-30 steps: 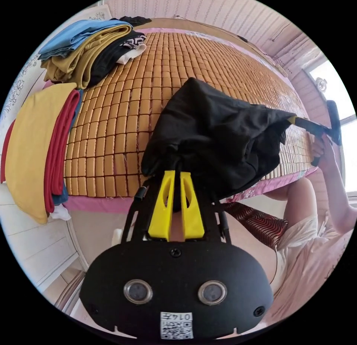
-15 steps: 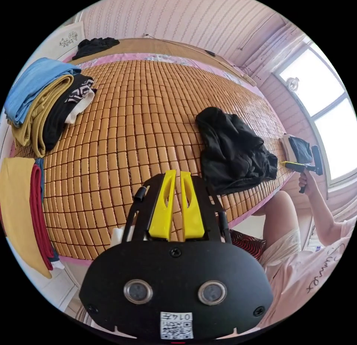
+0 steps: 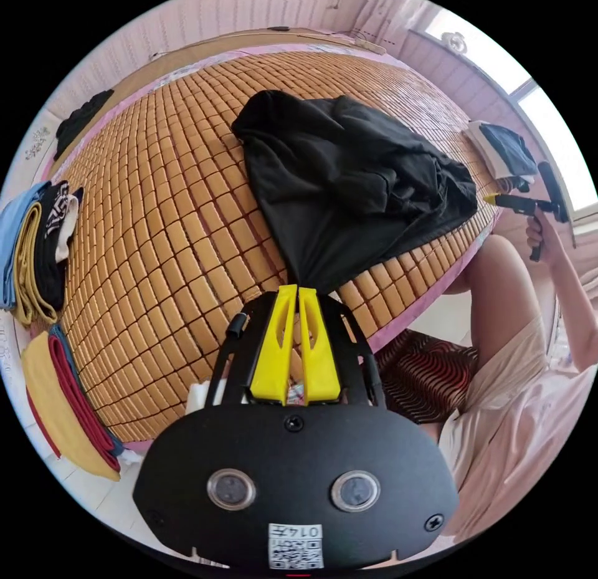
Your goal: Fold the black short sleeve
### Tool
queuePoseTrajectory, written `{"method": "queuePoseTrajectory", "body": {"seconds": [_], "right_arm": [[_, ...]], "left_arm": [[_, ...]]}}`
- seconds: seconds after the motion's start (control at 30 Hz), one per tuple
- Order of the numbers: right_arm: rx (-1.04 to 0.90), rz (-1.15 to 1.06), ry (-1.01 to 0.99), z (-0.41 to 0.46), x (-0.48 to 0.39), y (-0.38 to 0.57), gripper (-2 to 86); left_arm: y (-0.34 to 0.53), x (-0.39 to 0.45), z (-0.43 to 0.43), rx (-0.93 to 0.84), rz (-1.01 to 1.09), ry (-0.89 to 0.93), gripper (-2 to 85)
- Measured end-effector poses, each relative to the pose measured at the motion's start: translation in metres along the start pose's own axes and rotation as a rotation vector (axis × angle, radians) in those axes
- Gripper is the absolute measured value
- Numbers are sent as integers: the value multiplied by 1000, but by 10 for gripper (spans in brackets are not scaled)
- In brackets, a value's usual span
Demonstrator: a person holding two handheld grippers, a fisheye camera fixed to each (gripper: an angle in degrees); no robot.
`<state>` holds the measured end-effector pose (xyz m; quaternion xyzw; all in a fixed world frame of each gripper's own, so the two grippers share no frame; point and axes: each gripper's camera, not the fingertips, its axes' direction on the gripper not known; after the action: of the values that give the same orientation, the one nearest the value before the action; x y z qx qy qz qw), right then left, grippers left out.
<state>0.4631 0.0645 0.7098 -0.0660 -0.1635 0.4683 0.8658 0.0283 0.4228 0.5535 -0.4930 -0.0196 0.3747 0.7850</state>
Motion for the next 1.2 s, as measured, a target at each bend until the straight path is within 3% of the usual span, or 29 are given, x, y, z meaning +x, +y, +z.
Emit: {"method": "queuePoseTrajectory", "body": {"seconds": [0.27, 0.47, 0.53, 0.73, 1.0, 1.2], "right_arm": [[-19, -20, -5, 3, 1, 5, 126], [44, -342, 259, 11, -64, 11, 135], [29, -417, 335, 25, -80, 9, 101], [71, -299, 551, -2, -50, 4, 45], [-77, -176, 129, -35, 25, 14, 80], [21, -40, -42, -51, 62, 12, 76]], "left_arm": [[28, -4, -24, 41, -139, 82, -10], [11, -1, -16, 13, -148, 83, -10], [5, -2, -14, 0, -149, 67, -10], [-5, -13, -29, 38, -178, 90, -10], [-6, -16, -14, 23, -204, 150, -10], [-12, -18, -7, 14, -202, 160, -10]]}}
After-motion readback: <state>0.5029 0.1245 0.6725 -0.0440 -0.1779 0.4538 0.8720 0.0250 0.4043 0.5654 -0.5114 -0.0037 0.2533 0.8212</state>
